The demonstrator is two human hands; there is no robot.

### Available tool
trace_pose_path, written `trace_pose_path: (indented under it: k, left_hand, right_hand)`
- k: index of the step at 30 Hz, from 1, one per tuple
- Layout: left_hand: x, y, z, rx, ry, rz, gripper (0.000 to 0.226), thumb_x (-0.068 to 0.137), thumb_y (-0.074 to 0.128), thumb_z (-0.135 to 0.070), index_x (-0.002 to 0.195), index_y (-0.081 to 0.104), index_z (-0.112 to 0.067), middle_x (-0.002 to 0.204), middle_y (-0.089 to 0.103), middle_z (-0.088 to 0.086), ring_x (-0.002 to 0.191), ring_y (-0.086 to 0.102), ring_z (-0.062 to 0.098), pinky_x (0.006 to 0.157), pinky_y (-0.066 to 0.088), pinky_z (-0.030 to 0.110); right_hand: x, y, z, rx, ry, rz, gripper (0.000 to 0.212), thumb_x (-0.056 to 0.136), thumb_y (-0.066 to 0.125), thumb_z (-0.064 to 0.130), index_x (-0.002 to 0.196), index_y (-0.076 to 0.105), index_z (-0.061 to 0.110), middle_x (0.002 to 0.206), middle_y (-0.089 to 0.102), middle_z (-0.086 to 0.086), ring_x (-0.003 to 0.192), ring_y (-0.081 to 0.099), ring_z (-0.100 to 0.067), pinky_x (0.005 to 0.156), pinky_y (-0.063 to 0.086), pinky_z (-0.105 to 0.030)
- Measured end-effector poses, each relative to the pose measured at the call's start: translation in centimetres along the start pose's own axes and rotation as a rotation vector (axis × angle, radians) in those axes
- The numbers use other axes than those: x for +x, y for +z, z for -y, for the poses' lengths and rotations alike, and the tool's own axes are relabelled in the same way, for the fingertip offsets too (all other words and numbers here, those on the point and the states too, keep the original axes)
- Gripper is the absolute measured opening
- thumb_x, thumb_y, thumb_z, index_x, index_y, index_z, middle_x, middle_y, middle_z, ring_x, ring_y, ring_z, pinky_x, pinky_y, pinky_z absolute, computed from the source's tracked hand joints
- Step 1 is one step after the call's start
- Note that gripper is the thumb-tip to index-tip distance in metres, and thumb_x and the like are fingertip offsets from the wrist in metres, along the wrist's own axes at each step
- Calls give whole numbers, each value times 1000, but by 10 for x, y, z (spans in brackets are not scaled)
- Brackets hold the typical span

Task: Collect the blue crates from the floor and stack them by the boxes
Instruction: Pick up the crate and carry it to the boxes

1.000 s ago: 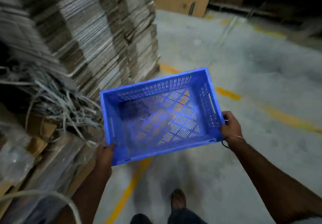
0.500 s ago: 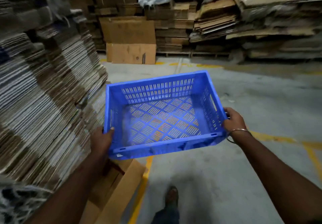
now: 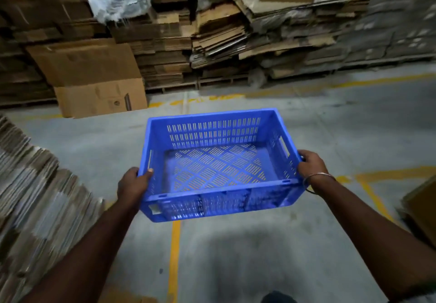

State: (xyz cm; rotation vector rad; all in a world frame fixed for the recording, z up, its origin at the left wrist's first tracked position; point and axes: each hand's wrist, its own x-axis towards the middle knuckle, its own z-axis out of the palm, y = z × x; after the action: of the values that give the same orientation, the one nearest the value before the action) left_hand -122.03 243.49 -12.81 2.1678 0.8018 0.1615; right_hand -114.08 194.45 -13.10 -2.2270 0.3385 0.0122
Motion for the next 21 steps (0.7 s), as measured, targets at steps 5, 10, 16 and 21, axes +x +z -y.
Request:
trace_pose_path:
  k: [5, 10, 16, 21]
  left_hand:
    - [88, 71, -100, 18, 92, 66, 37, 87, 67, -50, 87, 64, -13, 85, 72, 13, 83, 68, 34, 78, 54, 43]
    - [156, 167, -180, 42, 141, 130, 31, 89, 68, -45, 90, 64, -14, 89, 71, 12, 84, 68, 34, 78, 54, 43]
    - [233, 280, -290, 104, 162, 189, 33, 90, 68, -44, 94, 66, -11, 95, 72, 17, 90, 68, 38, 82, 54, 45]
    - [291, 363, -372, 140, 183, 259, 36, 90, 67, -47, 96, 67, -11, 97, 72, 16, 93, 67, 38, 85, 54, 46]
  right_hand:
    - [105, -26, -17, 51, 63, -55, 46, 59, 55, 7, 97, 71, 26, 82, 75, -4, 79, 70, -29, 75, 59, -44]
    - [210, -45, -52, 80, 131, -123, 45, 59, 56, 2, 94, 71, 28, 81, 75, -3, 78, 70, -27, 74, 59, -42]
    - [335, -90, -61, 67, 162, -164, 47, 65, 55, -7, 101, 73, 18, 84, 73, -7, 80, 67, -26, 67, 49, -29]
    - [424, -123, -77, 71, 206, -228, 48, 64, 53, -2, 102, 72, 20, 82, 73, -7, 80, 69, -29, 67, 57, -39]
